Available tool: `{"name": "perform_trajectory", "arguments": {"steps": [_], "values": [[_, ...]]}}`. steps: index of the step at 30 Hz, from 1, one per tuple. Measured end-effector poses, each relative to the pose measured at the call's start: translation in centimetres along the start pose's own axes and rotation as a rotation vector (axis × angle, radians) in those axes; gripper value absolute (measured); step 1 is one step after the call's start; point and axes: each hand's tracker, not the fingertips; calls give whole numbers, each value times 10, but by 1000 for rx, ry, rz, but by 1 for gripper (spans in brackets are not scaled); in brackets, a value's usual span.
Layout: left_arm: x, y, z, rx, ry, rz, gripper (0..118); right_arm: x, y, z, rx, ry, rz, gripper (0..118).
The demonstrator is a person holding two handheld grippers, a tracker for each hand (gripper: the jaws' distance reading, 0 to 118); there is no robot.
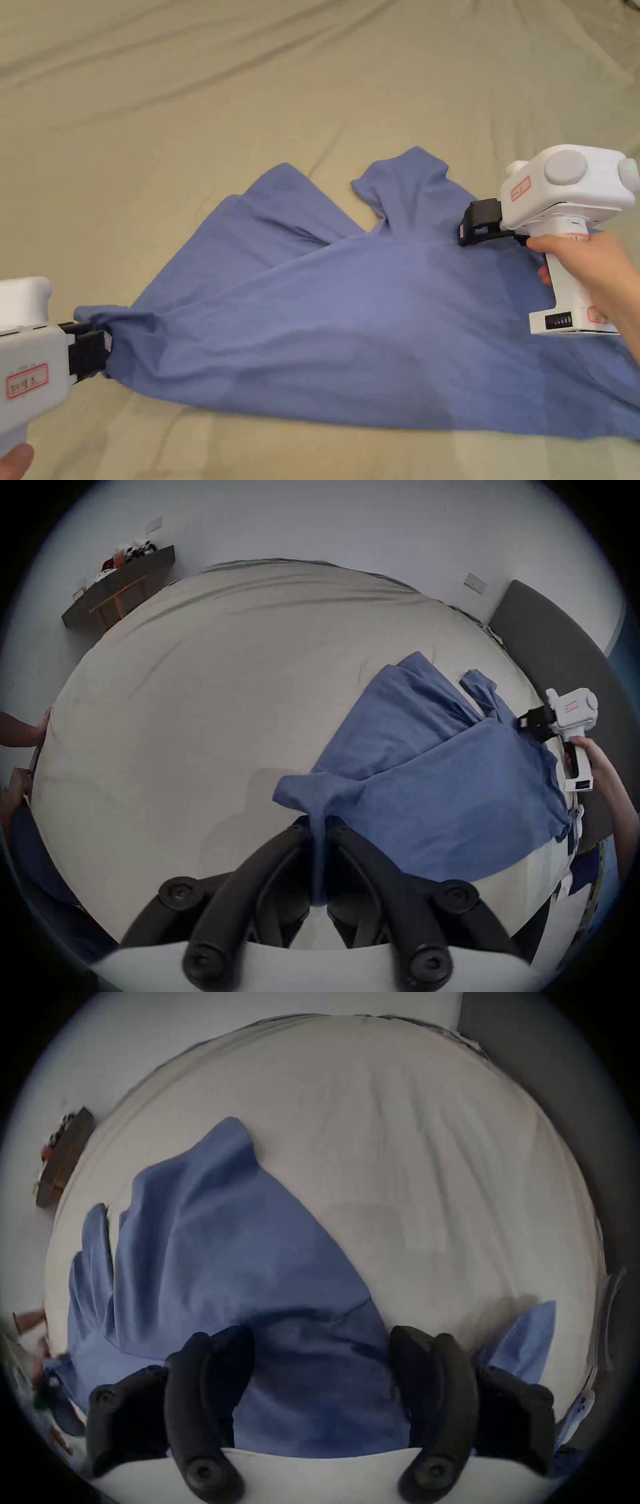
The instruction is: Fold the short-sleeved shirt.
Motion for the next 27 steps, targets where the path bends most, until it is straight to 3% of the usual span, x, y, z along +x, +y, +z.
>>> {"name": "perform_trajectory", "arguments": {"steps": [1,2,3,4,5,6,9,15,21,27], "values": [[-2,1,-2,-4,-2,1,5,-4,-2,8,49,-45,53,87],[-3,1,-5,-11,-2,1,5,-9,-4,12,71,-40,95,77],[-3,2,-6,-13,-1,1,5,-12,-6,14,65,-30,126,52],[-2,2,-6,-14,0,-3,5,-14,-7,19,79,27,143,6],[-2,3,-7,-13,-1,-7,5,-17,-6,27,108,55,133,5],[-1,5,-7,-13,-1,-7,5,-22,-10,31,146,17,126,5],[6,11,-1,8,-26,-17,5,-33,-22,45,210,-55,242,5],[30,49,32,144,-98,-102,5,-12,-58,141,489,83,118,5],[66,125,115,390,-141,-237,5,15,-94,300,881,44,66,5],[99,198,226,673,-154,-284,5,36,-113,454,1187,9,53,5]]}}
